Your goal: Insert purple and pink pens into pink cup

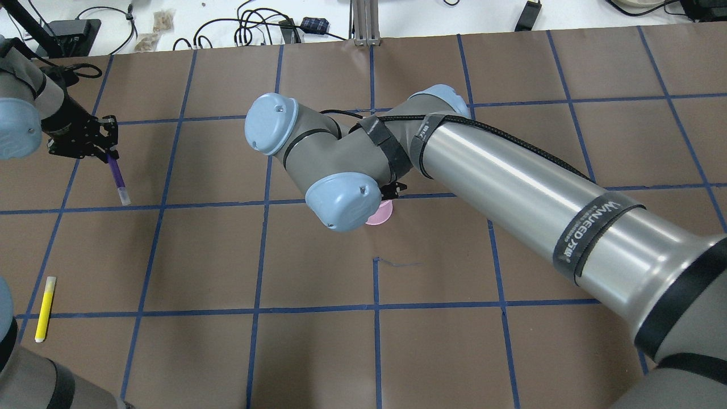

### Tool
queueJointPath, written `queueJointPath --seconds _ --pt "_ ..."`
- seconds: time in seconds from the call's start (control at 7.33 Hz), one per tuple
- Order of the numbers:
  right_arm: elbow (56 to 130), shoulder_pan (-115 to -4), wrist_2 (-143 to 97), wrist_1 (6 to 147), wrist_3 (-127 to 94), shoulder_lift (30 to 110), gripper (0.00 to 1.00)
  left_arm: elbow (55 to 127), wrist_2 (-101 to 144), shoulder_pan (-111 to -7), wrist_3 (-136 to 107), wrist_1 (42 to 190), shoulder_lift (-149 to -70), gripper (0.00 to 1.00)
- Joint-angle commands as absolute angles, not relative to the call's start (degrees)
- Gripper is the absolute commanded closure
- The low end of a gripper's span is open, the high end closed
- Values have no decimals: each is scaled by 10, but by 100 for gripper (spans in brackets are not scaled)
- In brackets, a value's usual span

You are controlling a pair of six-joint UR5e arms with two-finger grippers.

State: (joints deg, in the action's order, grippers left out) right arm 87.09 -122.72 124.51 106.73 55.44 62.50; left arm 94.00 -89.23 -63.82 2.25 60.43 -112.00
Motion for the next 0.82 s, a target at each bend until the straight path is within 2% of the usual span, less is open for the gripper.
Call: queueJointPath --seconds 0.0,0.27,0.68 --pt "869 -1202 1242 1070 554 662 34 937 -891 -693 13 579 -1105 100" --pt "869 -1109 1183 1066 555 729 32 937 -892 -732 4 545 -1090 100" --pt "877 -990 1047 1020 553 829 20 941 -923 -833 -102 523 -1056 100"
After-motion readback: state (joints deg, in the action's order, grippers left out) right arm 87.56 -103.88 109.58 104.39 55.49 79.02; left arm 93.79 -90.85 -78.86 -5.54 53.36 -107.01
